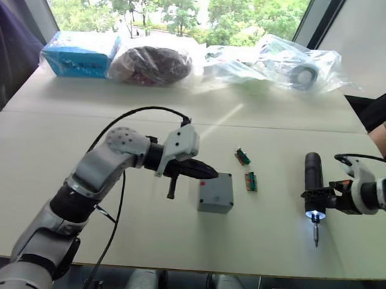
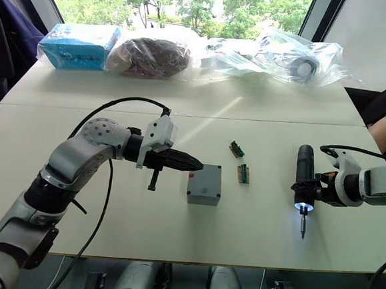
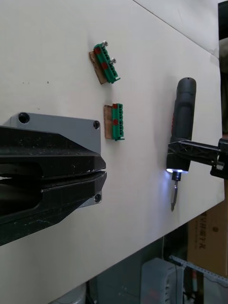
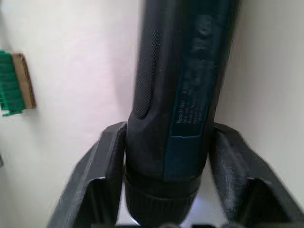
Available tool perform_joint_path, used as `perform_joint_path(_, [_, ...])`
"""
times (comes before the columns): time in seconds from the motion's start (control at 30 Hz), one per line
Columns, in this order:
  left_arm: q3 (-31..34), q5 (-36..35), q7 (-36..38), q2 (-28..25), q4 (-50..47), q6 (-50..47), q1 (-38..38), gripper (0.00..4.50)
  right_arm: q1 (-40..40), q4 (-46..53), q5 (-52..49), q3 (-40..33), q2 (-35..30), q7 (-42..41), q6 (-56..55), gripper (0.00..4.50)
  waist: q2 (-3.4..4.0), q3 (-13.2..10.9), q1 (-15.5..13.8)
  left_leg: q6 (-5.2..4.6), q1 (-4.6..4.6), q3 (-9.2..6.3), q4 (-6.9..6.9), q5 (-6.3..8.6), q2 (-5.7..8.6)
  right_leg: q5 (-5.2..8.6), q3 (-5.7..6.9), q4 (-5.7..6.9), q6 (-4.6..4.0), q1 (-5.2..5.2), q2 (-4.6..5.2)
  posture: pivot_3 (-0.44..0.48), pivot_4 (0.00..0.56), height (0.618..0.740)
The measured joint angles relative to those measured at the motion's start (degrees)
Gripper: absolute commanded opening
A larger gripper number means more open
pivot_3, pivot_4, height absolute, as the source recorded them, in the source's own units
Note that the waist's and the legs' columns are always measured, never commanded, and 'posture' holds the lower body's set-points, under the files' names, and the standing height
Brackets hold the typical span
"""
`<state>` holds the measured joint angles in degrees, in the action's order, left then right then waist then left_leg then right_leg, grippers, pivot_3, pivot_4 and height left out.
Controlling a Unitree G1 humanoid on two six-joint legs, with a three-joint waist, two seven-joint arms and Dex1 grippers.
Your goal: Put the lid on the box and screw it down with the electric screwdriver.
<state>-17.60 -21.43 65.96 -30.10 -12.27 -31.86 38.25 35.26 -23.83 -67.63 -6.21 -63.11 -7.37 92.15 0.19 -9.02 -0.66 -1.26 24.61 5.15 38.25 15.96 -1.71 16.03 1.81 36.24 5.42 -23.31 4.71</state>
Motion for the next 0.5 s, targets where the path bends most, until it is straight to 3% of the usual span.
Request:
perform_joint_path(0.07, [0.0, 0.4, -0.7, 0.5, 0.9, 0.0, 0.0, 0.0, 0.4, -0.3, 2.3, -0.8, 0.5, -0.7, 0.0, 4.42, 0.0, 0.0, 0.0, 0.01, -0.01, 0.0, 0.0, 0.0, -0.02, 0.0, 0.0, 0.0, 0.0, 0.01, -0.02, 0.0, 0.15, 0.74])
perform_joint_path(0.33, [0.8, 2.1, -2.3, 0.9, 8.2, 1.7, 0.6, 0.0, -0.2, 4.5, 8.4, -1.4, 1.1, -5.6, -0.1, 4.42, 0.0, 0.0, 0.0, 0.02, -0.01, 0.0, 0.02, -0.01, -0.02, -0.01, 0.0, 0.01, 0.01, 0.01, -0.02, 0.0, 0.15, 0.74])
perform_joint_path(0.5, [4.9, 2.1, -2.3, -1.5, 13.0, 2.5, 3.3, 0.0, 3.2, 10.1, 13.9, -2.2, -1.2, -10.6, -4.7, 4.42, 0.0, 0.0, 0.1, 0.03, -0.01, 0.01, 0.01, -0.02, -0.02, -0.01, 0.0, 0.05, 0.01, -0.03, -0.03, 0.0, 0.15, 0.74])
